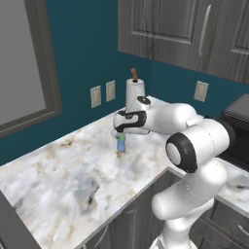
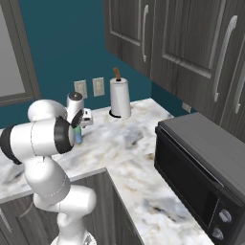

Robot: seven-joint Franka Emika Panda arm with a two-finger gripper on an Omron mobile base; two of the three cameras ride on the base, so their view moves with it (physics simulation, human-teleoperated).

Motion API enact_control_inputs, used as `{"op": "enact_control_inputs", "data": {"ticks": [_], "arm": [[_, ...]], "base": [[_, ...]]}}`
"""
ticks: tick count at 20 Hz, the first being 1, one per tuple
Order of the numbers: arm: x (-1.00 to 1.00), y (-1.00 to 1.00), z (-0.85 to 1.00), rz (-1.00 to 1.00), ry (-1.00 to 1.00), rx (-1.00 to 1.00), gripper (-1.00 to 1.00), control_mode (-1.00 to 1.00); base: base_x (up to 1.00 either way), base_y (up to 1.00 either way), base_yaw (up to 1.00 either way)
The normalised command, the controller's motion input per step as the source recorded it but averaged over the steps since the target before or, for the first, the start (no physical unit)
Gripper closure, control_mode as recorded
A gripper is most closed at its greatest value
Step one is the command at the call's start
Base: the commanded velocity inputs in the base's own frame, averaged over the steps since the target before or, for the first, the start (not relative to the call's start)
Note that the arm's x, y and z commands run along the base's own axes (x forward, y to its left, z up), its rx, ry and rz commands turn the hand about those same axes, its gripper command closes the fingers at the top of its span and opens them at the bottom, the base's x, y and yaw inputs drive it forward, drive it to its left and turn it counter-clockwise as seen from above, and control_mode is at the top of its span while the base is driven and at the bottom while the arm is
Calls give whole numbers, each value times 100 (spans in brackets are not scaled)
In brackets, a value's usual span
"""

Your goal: Place the drinks on the dining counter in a tight cluster.

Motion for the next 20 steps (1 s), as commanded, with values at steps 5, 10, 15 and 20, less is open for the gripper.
{"op": "enact_control_inputs", "data": {"ticks": [5,10,15,20], "arm": [[10,-9,0,0,0,0,-100,-100],[1,0,0,0,0,0,-100,-100],[0,0,0,0,0,0,-100,-100],[7,1,-2,0,0,0,-100,-100]], "base": [[0,0,0],[0,0,0],[0,0,0],[0,0,0]]}}
